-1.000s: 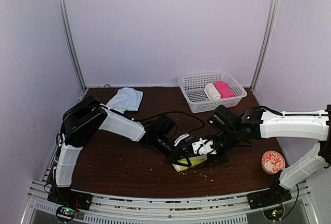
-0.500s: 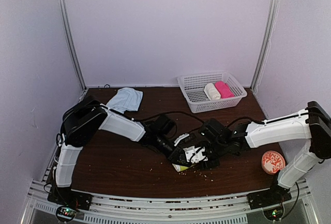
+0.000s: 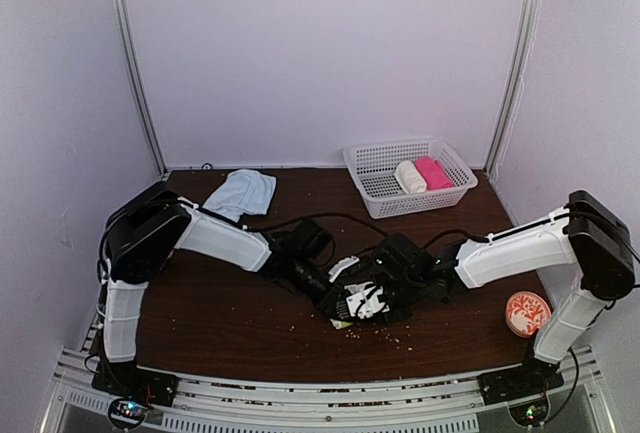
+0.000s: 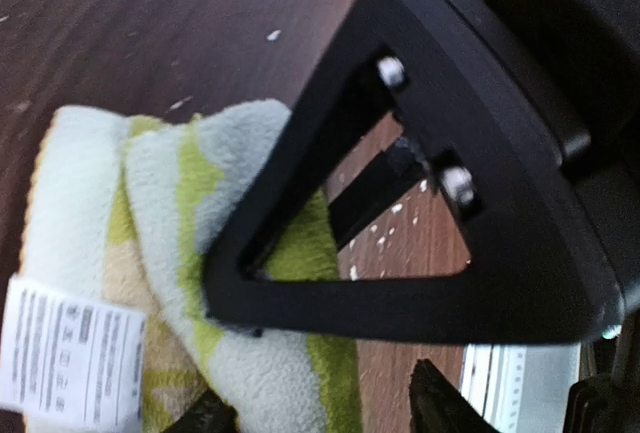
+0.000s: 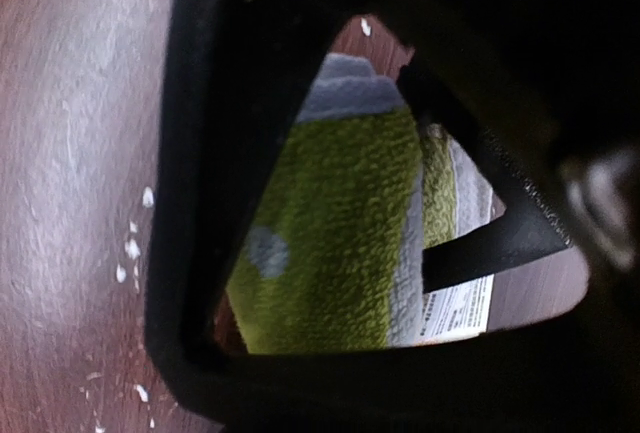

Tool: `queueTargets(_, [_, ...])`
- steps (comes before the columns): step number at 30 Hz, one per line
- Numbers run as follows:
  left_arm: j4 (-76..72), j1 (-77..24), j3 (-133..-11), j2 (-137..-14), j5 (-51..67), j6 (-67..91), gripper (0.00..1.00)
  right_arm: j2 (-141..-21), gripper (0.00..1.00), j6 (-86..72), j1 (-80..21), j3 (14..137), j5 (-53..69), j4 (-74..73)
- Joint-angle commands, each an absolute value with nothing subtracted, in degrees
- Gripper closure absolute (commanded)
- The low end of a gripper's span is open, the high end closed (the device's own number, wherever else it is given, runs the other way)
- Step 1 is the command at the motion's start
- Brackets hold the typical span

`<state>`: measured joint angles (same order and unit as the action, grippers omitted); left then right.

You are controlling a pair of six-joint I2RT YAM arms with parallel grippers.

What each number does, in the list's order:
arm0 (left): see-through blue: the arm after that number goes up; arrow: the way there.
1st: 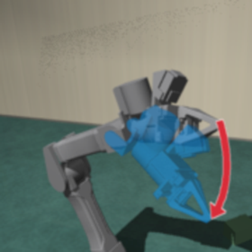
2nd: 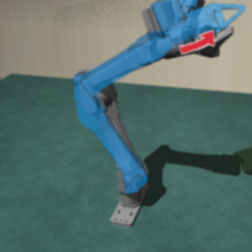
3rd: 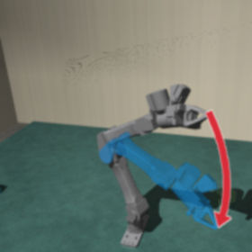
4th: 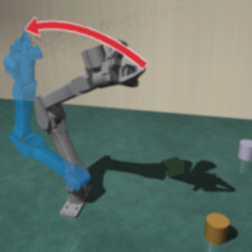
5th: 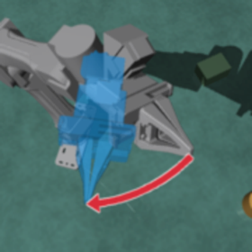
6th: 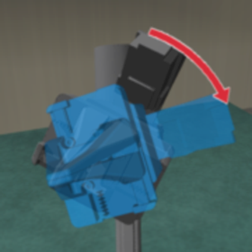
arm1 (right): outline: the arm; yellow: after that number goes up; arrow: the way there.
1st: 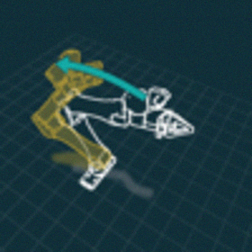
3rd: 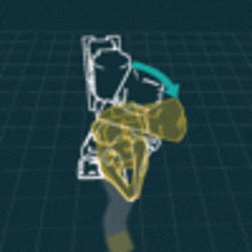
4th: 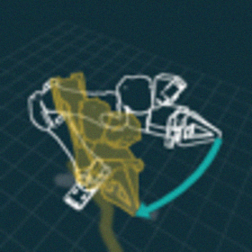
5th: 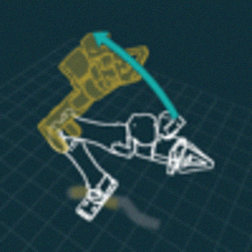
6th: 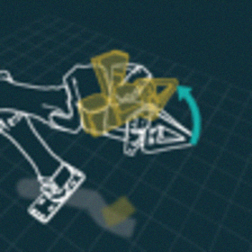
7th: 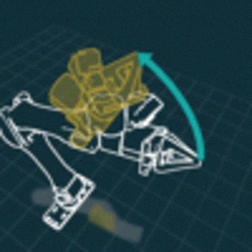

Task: Roll the towels
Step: Roll the towel at the center of the board.

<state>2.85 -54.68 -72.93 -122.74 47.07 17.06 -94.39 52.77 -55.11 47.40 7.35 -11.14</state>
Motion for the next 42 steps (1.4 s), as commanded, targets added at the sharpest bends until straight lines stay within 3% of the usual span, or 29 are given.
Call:
queueTargets(1, [11.1, -53.9, -68.1, -118.1, 37.0, 16.8, 0.44, -98.4, 0.75, 52.9, -54.9, 47.3, 8.1, -20.2])
queueTargets(12, [4.5, -52.2, -58.0, -102.2, 19.5, 20.9, 0.42, -98.3, 0.78, 49.5, -55.4, 55.3, 17.2, -37.5])
queueTargets(16, [-1.6, -52.8, -50.6, -90.8, 8.8, 20.1, 0.40, -102.7, 0.78, 46.5, -55.2, 63.0, 22.3, -47.1])
queueTargets(19, [-11.7, -55.8, -42.0, -78.2, 0.2, 17.0, 0.31, -107.7, 0.79, 44.7, -54.3, 68.8, 25.2, -52.9])
queueTargets(23, [-10.0, -62.1, -41.3, -71.3, -6.9, 9.6, 0.31, -115.8, 0.79, 43.7, -51.9, 75.5, 30.1, -58.2])
queueTargets(26, [-8.2, -68.5, -42.6, -70.1, -14.3, 4.3, 0.32, -121.4, 0.79, 42.0, -50.2, 80.0, 31.8, -61.3])
queueTargets(31, [-4.3, -75.9, -48.0, -74.6, -15.1, -2.7, 0.34, -126.7, 0.78, 41.0, -48.9, 84.2, 33.3, -63.0])
queueTargets(42, [0.6, -76.8, -54.7, -91.9, -17.3, -9.3, 0.34, -127.9, 0.77, 40.2, -48.9, 85.0, 33.2, -62.3])
